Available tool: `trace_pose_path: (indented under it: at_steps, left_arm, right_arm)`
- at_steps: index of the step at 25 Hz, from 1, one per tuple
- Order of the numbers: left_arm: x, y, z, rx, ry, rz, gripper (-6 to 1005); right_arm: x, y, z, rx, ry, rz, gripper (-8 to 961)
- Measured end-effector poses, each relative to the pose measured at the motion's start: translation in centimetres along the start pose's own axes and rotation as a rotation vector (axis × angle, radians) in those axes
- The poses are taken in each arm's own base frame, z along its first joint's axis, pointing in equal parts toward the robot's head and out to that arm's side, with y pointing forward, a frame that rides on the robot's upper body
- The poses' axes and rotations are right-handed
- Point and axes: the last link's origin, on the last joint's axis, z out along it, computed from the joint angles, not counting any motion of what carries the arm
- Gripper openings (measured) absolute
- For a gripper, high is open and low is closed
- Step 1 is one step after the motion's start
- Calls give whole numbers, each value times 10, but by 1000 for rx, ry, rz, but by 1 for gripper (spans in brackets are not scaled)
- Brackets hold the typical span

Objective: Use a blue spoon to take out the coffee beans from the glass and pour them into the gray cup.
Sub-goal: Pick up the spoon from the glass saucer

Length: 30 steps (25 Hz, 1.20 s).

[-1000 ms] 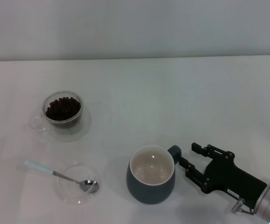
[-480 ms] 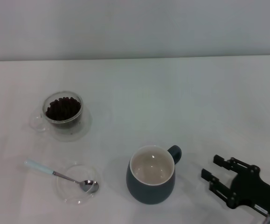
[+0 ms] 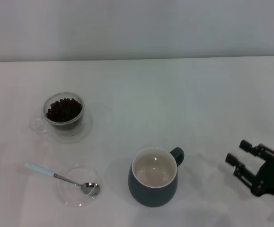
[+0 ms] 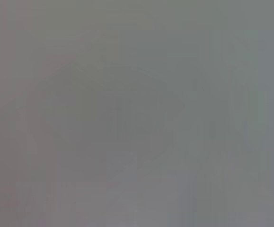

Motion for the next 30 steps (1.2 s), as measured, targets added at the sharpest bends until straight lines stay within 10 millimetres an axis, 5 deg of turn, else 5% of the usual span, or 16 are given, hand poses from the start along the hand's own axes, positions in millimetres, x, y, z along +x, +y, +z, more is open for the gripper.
trace_pose_path:
  at_steps: [11, 15, 30]
  left_arm:
    - [14, 11, -16, -89, 89, -210, 892]
    - [13, 12, -23, -97, 76, -415, 890]
    - [-14, 23, -38, -68, -159, -1029, 887]
  right_arm:
    - [-38, -56, -3, 199, -167, -64, 513]
    - [-48, -69, 2, 233, -201, -75, 513]
    - [-54, -82, 23, 258, -187, -105, 514]
